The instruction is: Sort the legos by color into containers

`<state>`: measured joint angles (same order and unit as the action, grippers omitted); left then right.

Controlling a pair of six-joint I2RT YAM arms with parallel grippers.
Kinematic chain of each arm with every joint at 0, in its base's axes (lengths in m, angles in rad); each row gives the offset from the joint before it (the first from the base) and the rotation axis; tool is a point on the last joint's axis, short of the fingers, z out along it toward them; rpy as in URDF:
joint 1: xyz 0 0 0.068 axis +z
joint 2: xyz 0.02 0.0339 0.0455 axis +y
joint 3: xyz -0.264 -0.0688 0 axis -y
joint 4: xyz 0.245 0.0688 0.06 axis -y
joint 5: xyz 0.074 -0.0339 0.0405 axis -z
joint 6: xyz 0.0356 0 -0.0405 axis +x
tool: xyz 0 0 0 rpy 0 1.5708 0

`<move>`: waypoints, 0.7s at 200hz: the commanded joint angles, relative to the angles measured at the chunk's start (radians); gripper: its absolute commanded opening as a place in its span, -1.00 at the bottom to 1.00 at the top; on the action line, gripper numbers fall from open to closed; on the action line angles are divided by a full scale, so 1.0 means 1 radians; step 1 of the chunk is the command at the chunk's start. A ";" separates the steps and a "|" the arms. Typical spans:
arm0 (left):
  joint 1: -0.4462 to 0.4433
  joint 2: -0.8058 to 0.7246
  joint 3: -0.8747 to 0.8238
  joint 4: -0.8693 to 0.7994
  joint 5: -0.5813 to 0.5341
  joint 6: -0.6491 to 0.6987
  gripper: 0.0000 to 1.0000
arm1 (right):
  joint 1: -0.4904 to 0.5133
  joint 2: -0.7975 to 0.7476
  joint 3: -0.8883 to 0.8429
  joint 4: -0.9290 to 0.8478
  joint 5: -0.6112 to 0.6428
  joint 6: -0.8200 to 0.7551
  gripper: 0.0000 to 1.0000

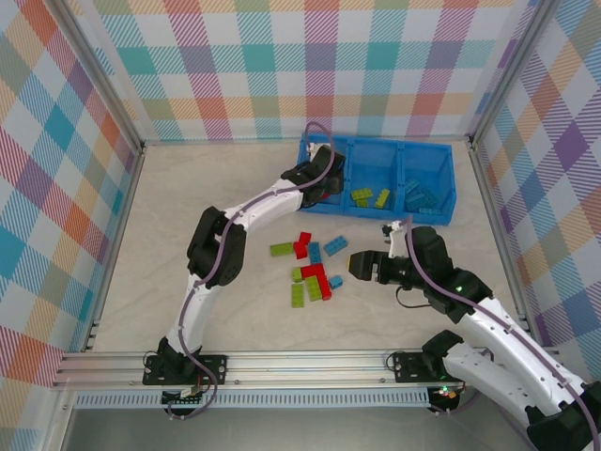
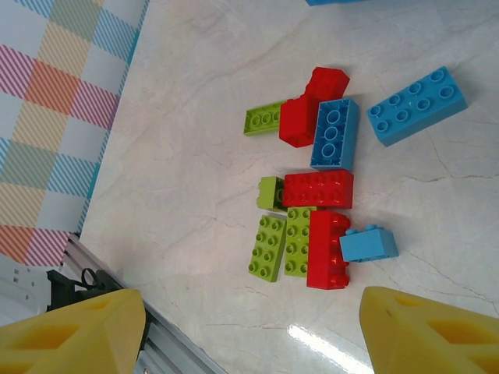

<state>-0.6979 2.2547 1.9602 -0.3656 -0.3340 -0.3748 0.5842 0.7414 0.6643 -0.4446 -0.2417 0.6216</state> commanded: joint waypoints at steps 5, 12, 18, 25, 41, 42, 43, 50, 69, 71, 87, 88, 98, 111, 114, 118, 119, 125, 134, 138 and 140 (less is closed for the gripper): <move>-0.008 -0.175 -0.061 0.031 0.032 -0.007 0.45 | 0.004 0.016 0.015 -0.004 0.016 0.011 0.47; -0.010 -0.220 -0.098 0.038 0.037 -0.012 0.46 | 0.004 0.030 0.022 -0.002 0.018 0.010 0.46; -0.012 -0.262 -0.137 0.046 0.042 -0.015 0.46 | 0.005 0.044 0.028 -0.001 0.018 0.007 0.45; -0.016 -0.326 -0.195 0.064 0.048 -0.017 0.45 | 0.006 0.068 0.039 0.000 0.018 0.001 0.44; -0.032 -0.504 -0.368 0.140 0.064 -0.018 0.45 | 0.022 0.134 0.076 -0.006 0.039 -0.012 0.42; -0.033 -0.516 -0.374 0.145 0.066 -0.017 0.46 | 0.023 0.139 0.079 -0.007 0.041 -0.014 0.42; -0.035 -0.529 -0.389 0.149 0.066 -0.016 0.46 | 0.025 0.144 0.082 -0.007 0.044 -0.016 0.42; -0.045 -0.608 -0.473 0.175 0.067 -0.004 0.45 | 0.040 0.181 0.103 -0.012 0.063 -0.027 0.41; -0.074 -0.847 -0.658 0.174 0.051 0.065 0.45 | 0.100 0.295 0.162 -0.014 0.126 -0.056 0.40; -0.077 -0.870 -0.673 0.167 0.048 0.075 0.45 | 0.107 0.308 0.169 -0.013 0.130 -0.060 0.40; -0.095 -1.053 -0.784 0.099 -0.015 0.134 0.48 | 0.147 0.415 0.228 -0.012 0.170 -0.086 0.40; -0.096 -1.064 -0.790 0.097 -0.022 0.135 0.48 | 0.150 0.421 0.232 -0.013 0.173 -0.088 0.40; -0.099 -1.169 -0.839 0.015 -0.067 0.157 0.48 | 0.169 0.490 0.272 -0.013 0.193 -0.104 0.39; -0.099 -1.294 -0.882 -0.071 -0.071 0.229 0.50 | 0.189 0.584 0.329 -0.019 0.223 -0.129 0.36; -0.100 -1.321 -0.891 -0.091 -0.068 0.244 0.51 | 0.193 0.607 0.344 -0.021 0.229 -0.135 0.36; -0.099 -1.356 -0.902 -0.118 -0.059 0.264 0.51 | 0.199 0.634 0.363 -0.026 0.240 -0.142 0.35; -0.100 -1.365 -0.906 -0.125 -0.056 0.270 0.51 | 0.200 0.643 0.369 -0.027 0.241 -0.144 0.35; -0.101 -1.415 -0.924 -0.160 -0.027 0.304 0.53 | 0.207 0.693 0.402 -0.037 0.255 -0.153 0.33; -0.100 -1.488 -0.955 -0.220 0.041 0.371 0.57 | 0.217 0.762 0.451 -0.053 0.275 -0.170 0.30; -0.099 -1.519 -0.967 -0.246 0.092 0.408 0.60 | 0.223 0.793 0.471 -0.060 0.285 -0.177 0.30; -0.100 -1.534 -0.973 -0.260 0.117 0.428 0.62 | 0.225 0.807 0.481 -0.063 0.289 -0.180 0.31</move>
<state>-0.7959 0.8490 1.0615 -0.4049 -0.3470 -0.1593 0.7834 1.4139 1.0363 -0.4660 -0.0395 0.5148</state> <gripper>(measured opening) 0.780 0.656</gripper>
